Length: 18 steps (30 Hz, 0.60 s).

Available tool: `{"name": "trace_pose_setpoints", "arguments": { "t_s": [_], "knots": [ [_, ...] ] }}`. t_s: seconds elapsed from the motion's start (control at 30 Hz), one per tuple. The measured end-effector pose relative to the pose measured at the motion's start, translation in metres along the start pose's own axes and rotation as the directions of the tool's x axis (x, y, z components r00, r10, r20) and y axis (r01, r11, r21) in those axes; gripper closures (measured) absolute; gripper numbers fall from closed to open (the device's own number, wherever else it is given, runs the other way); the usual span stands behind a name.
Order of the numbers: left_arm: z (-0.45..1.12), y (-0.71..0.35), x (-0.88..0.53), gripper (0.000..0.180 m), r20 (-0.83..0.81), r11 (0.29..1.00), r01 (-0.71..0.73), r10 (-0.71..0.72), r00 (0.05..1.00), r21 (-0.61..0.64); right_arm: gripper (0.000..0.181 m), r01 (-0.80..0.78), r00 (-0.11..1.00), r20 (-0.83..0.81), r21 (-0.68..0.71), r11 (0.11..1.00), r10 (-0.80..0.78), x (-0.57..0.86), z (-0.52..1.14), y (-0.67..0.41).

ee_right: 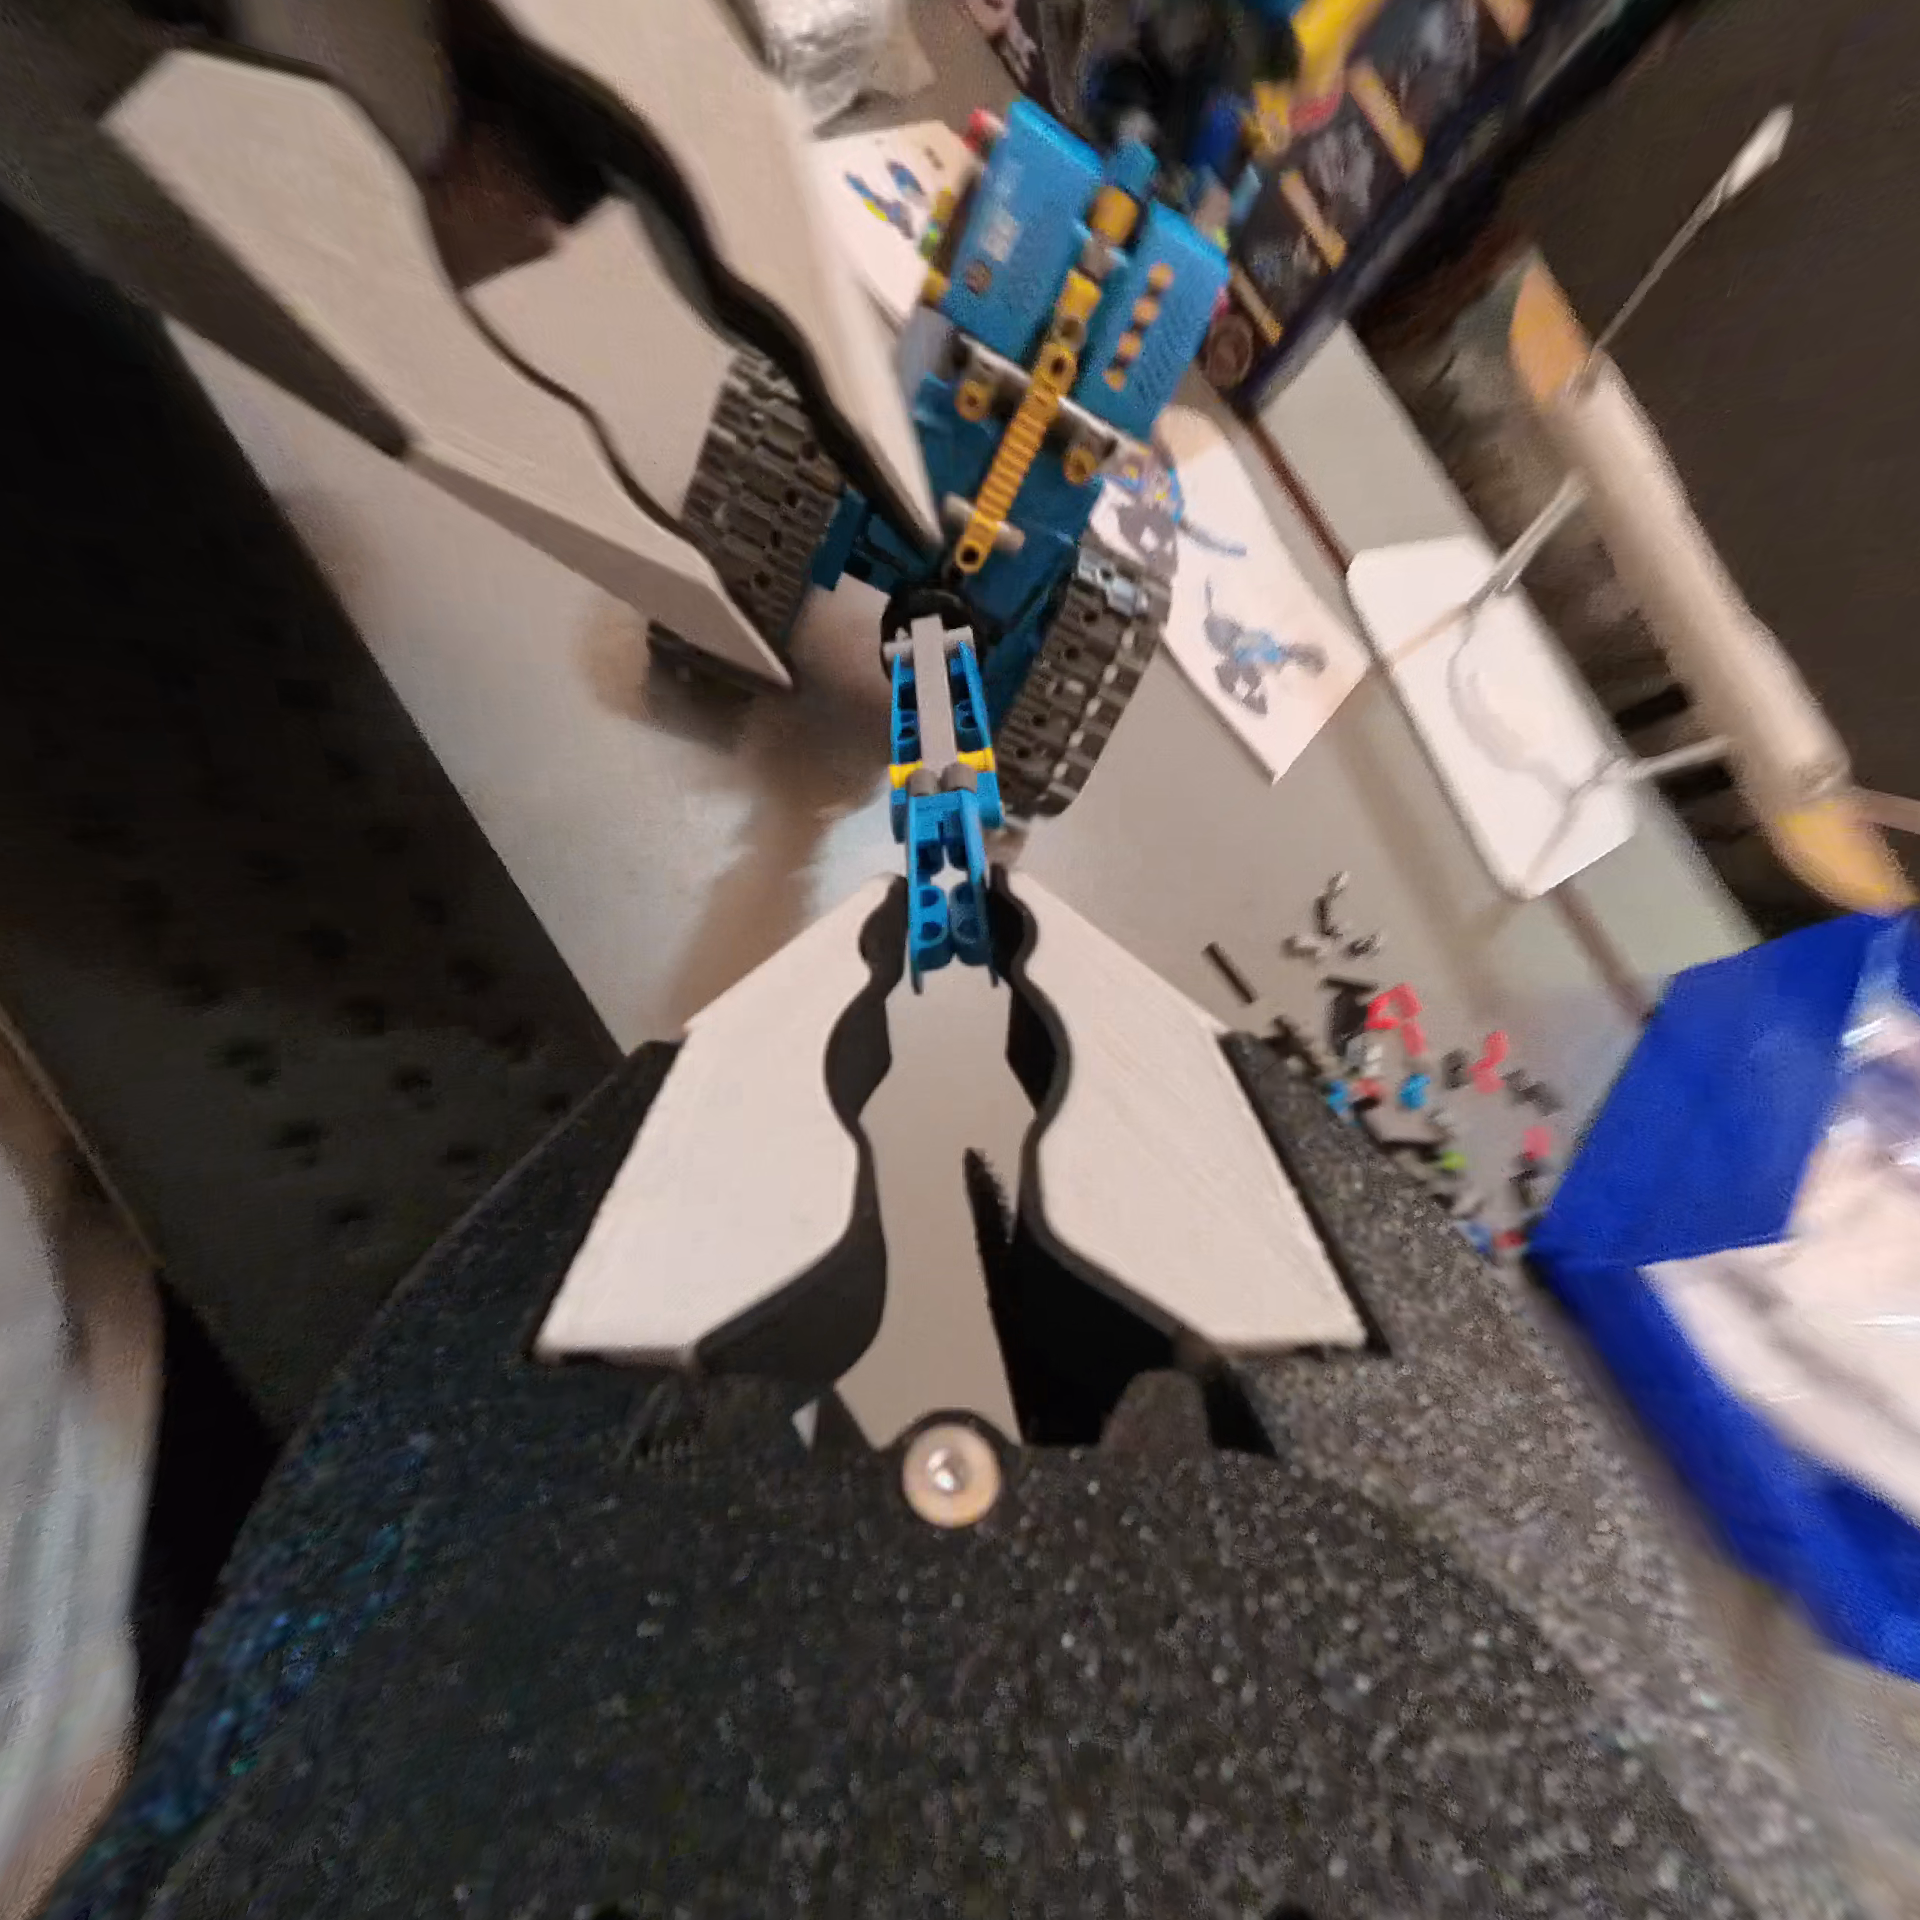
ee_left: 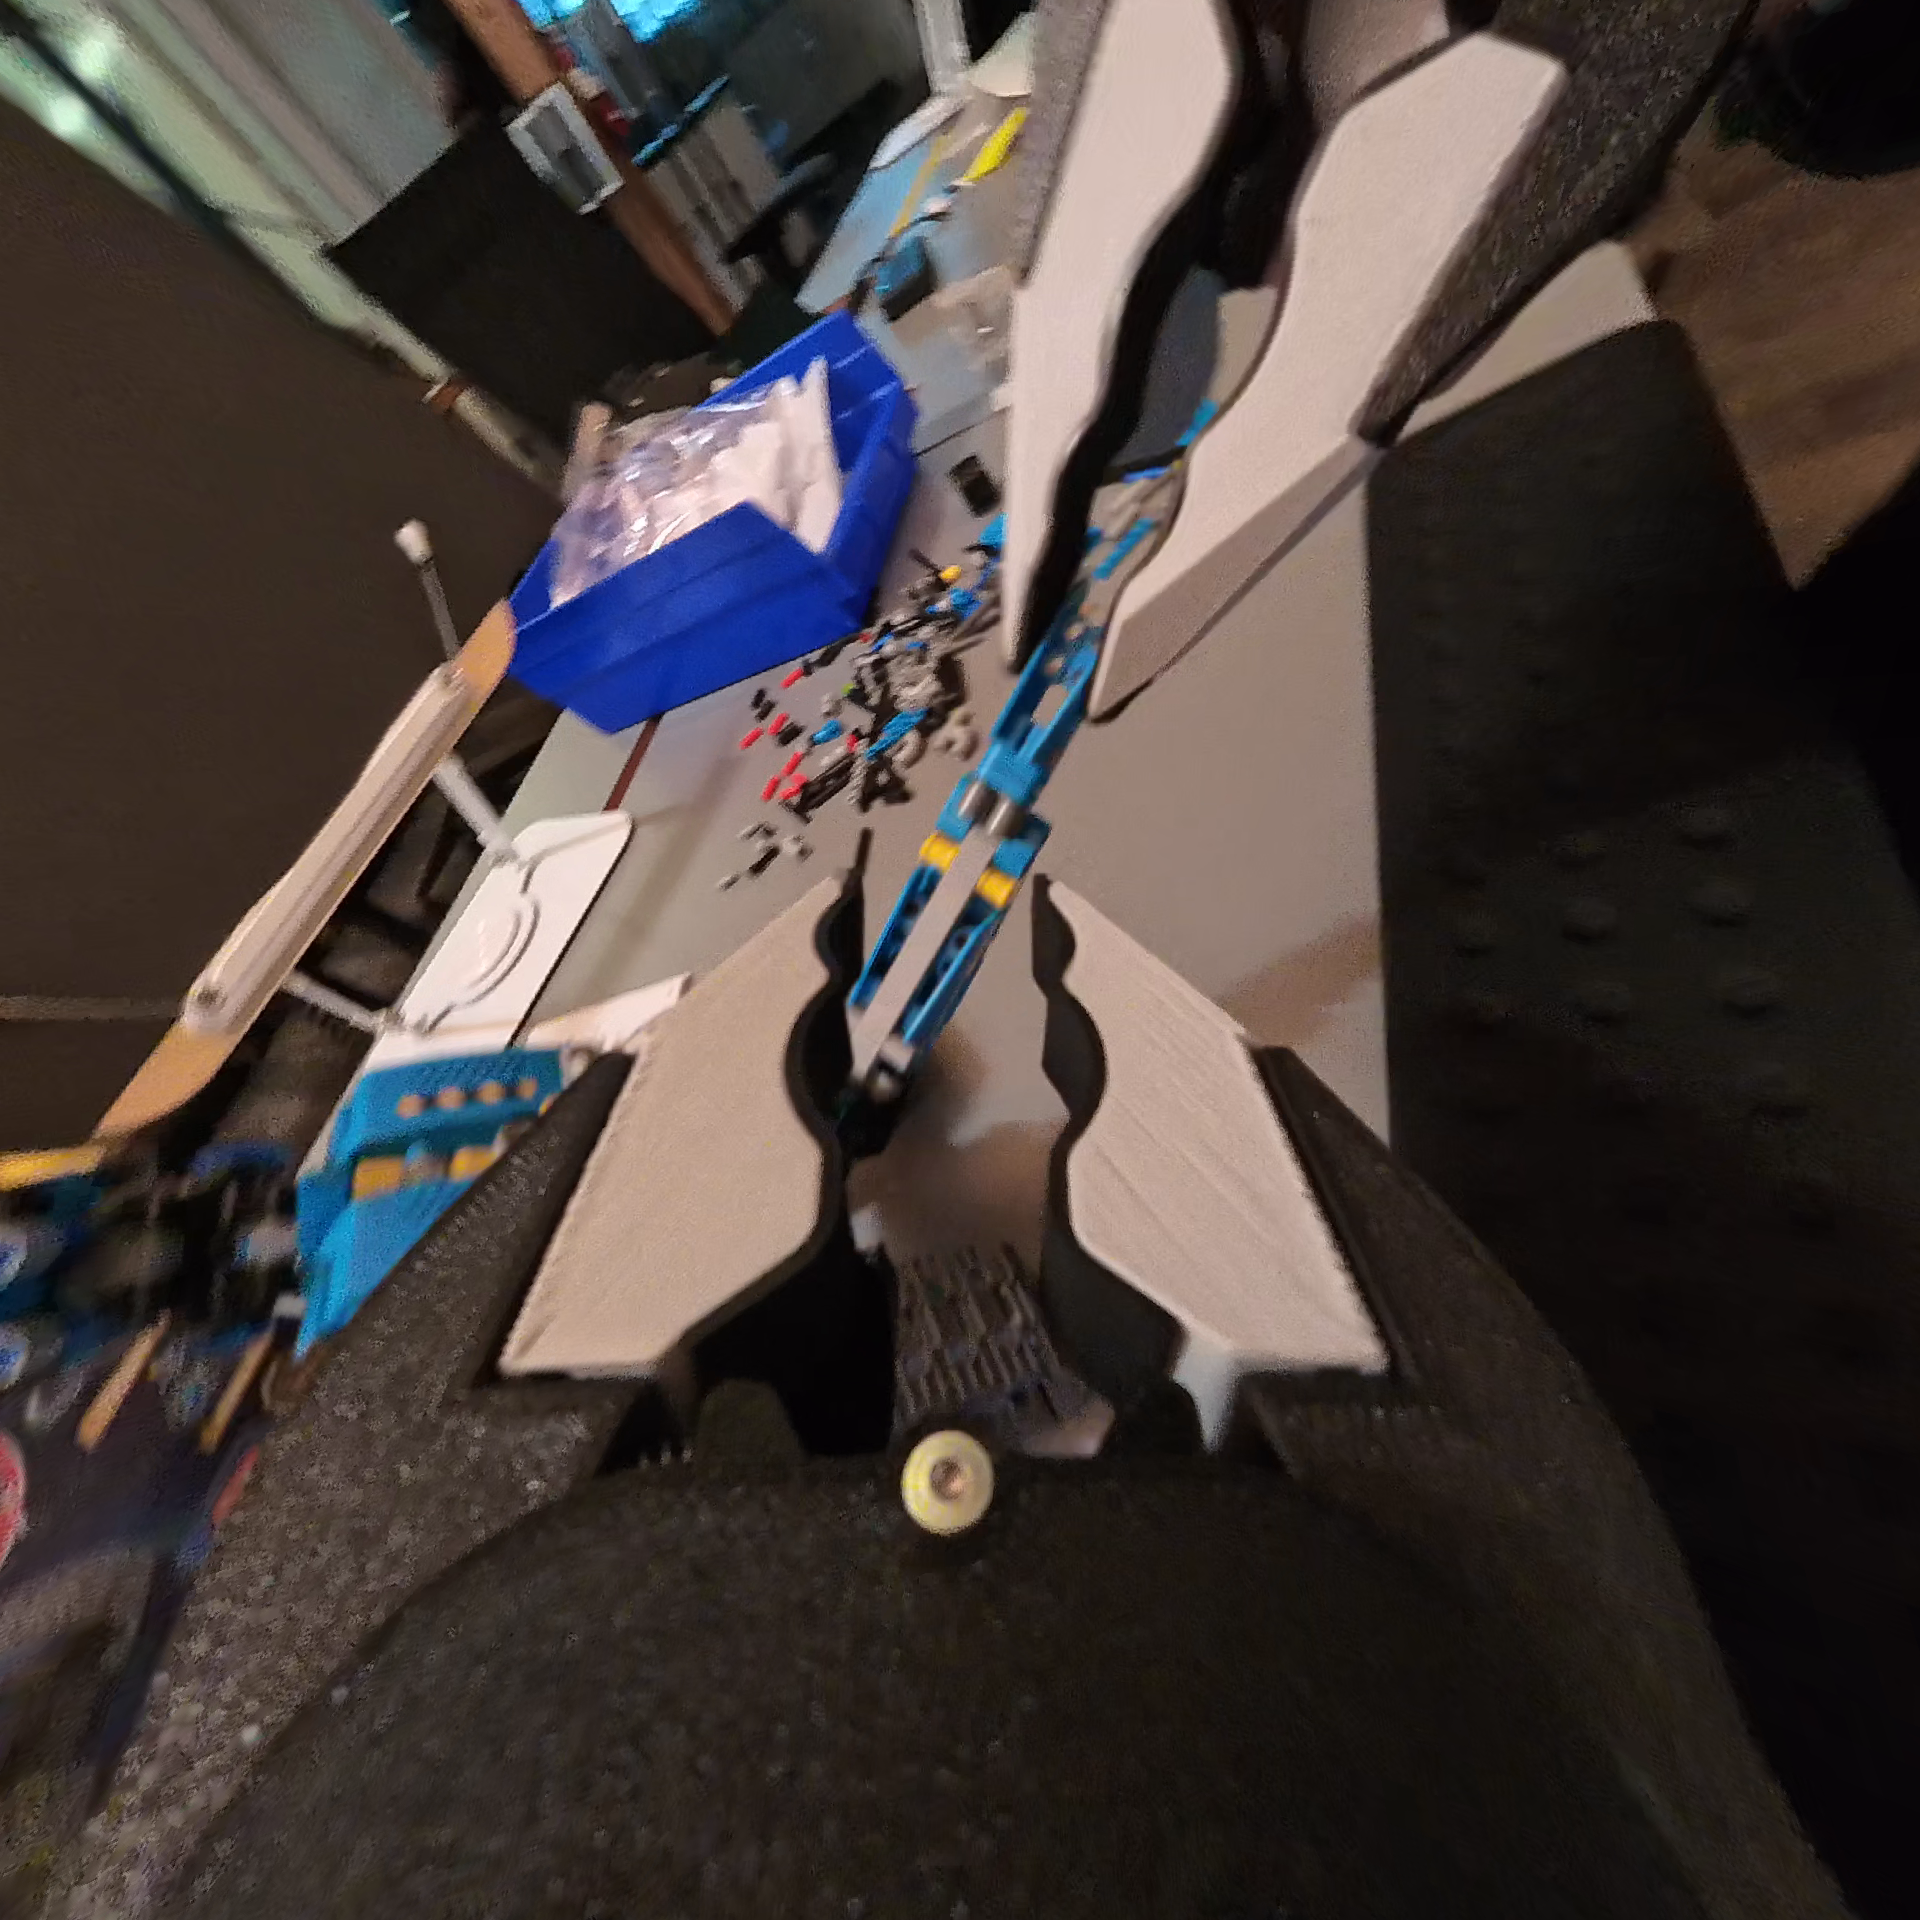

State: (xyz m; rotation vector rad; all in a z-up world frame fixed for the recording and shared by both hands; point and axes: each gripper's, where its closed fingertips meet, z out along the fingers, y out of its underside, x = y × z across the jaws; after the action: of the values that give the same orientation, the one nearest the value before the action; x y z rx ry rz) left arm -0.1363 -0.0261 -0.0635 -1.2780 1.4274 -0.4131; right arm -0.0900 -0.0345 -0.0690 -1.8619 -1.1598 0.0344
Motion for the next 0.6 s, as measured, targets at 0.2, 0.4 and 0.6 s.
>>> {"name": "trace_pose_setpoints", "arguments": {
  "t_s": [0.2, 0.4, 0.6],
  "knots": [
    [-0.037, 0.033, -0.029, 0.15, 0.158, 0.963, 0.268, -0.263, 0.952, -0.007, 0.166, -0.392, 0.905, 0.17, -0.023, 0.92, 0.39, 0.026, 0.012, 0.014],
    [-0.061, 0.061, -0.053, 0.151, 0.286, 0.893, 0.45, -0.438, 0.853, 0.024, 0.165, -0.58, 0.769, 0.321, -0.013, 0.814, 0.553, 0.031, 0.01, 0.003],
    [-0.067, 0.092, -0.085, 0.15, 0.404, 0.832, 0.552, -0.523, 0.751, 0.052, 0.143, -0.556, 0.799, 0.426, 0.253, 0.791, 0.425, 0.054, -0.018, -0.033]
  ]
}}
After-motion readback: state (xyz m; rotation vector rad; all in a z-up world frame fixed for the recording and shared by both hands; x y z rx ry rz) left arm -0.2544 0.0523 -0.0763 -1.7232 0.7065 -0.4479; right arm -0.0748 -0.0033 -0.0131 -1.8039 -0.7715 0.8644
